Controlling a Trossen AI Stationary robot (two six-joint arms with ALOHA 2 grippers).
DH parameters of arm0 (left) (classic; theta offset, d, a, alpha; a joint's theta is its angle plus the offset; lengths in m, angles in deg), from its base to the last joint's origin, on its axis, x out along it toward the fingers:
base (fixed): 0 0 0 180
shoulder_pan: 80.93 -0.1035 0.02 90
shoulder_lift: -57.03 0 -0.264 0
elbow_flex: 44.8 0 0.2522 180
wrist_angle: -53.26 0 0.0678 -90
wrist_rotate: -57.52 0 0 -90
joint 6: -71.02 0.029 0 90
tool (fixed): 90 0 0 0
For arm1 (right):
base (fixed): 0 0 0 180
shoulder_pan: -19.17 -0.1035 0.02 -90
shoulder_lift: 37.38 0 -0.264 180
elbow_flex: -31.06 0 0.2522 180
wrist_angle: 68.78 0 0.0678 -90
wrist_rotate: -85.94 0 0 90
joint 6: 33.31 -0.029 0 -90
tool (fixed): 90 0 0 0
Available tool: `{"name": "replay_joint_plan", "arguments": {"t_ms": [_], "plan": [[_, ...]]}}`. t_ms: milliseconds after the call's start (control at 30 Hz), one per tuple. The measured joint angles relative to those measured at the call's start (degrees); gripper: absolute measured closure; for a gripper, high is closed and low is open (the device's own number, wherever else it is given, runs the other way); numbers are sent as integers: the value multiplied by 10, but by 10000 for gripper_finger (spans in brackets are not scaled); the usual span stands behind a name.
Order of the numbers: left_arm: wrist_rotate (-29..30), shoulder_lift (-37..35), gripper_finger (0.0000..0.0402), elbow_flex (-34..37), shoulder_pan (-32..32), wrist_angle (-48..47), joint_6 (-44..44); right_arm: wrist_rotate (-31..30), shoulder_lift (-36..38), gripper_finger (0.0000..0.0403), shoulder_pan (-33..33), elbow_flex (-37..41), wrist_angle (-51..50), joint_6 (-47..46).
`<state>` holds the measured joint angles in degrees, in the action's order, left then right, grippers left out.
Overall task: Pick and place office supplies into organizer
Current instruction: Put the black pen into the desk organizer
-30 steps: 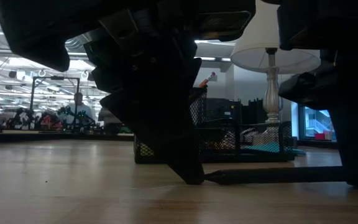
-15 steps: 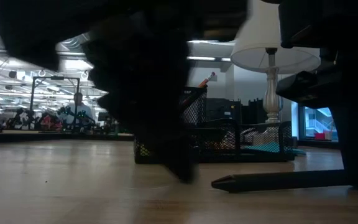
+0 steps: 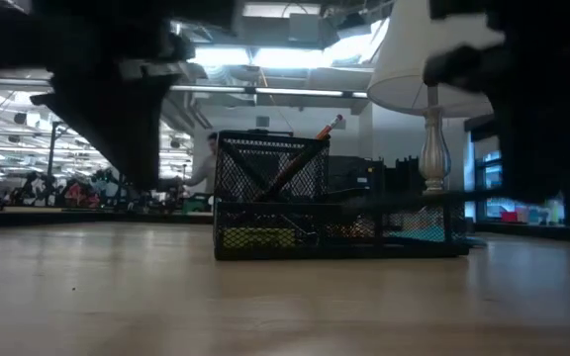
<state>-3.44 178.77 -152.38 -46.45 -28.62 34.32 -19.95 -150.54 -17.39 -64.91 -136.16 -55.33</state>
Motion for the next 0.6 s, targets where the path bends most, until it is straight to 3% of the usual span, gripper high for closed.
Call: {"name": "replay_joint_plan", "arguments": {"t_ms": [100,267,600], "plan": [[40,0,400,0,8,-53,-24,-51,0,363,0,-35,-65,8],[45,0,400,0,12,-113,-55,-171,2,362,3,-97,-157,61],[46,1,400,-1,27,-174,-137,-342,2,360,38,-140,-176,273]]}}
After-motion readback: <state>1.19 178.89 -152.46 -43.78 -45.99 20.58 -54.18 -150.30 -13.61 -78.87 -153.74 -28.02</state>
